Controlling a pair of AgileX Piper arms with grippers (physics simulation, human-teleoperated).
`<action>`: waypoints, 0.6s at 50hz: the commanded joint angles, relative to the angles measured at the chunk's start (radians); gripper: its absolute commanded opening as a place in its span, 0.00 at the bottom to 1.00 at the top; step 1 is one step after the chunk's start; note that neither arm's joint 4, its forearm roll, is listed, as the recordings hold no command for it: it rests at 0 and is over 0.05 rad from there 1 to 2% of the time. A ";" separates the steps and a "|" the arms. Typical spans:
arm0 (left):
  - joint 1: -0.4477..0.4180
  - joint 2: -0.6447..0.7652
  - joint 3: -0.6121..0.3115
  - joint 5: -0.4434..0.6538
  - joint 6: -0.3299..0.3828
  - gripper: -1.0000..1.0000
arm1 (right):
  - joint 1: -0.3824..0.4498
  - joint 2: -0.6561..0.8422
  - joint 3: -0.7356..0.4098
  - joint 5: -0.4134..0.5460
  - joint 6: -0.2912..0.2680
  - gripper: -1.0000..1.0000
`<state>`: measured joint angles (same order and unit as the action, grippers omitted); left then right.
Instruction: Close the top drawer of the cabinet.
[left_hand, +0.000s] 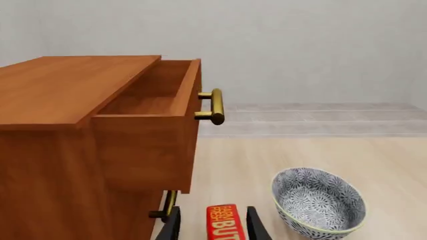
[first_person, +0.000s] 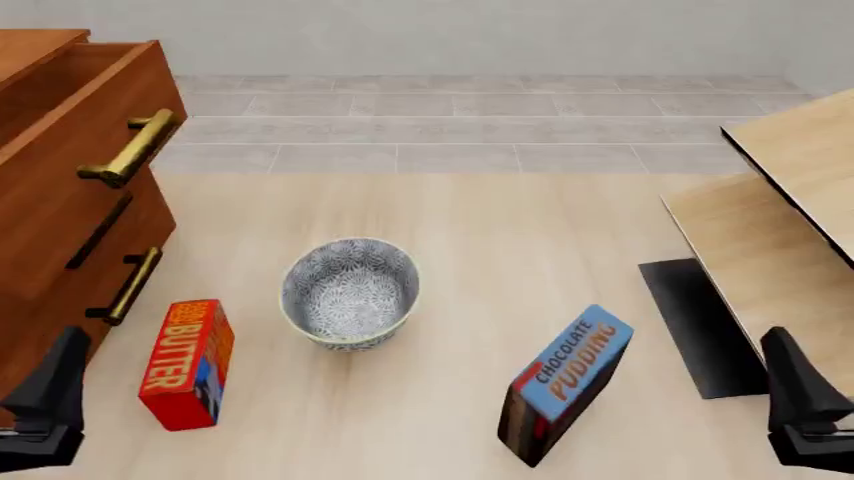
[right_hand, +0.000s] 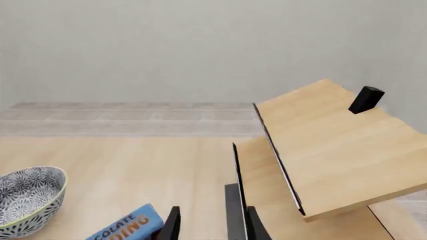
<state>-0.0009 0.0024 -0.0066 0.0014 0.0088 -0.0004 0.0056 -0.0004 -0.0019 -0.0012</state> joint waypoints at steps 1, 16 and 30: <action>0.011 0.003 -0.023 0.008 0.026 1.00 | 0.001 0.007 0.000 -0.004 -0.007 1.00; 0.023 -0.002 -0.016 0.025 0.020 1.00 | 0.030 -0.001 -0.029 0.019 -0.031 1.00; -0.023 0.000 -0.075 0.050 0.095 1.00 | 0.037 -0.001 -0.021 0.027 -0.030 1.00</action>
<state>0.0027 0.0022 -0.0494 0.0357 0.0574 0.0284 0.0059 -0.0218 0.0167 -0.0301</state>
